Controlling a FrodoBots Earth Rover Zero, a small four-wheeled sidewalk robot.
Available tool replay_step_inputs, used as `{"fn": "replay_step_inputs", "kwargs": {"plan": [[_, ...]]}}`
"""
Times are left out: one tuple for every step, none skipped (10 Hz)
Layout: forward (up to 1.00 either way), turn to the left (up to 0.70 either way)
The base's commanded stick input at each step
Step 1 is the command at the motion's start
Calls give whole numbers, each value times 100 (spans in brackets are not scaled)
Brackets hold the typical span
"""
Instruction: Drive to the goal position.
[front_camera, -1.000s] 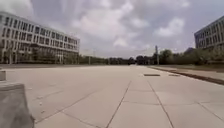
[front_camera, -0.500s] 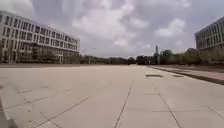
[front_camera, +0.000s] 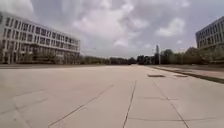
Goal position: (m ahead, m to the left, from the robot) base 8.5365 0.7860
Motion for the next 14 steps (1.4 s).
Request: {"fn": "replay_step_inputs", "kwargs": {"plan": [[50, -2], [50, -2], [50, -2], [50, -2], [50, -2], [50, -2], [50, -2], [50, -2], [50, -2], [50, -2], [50, -2], [50, -2], [50, -2], [50, -2]]}}
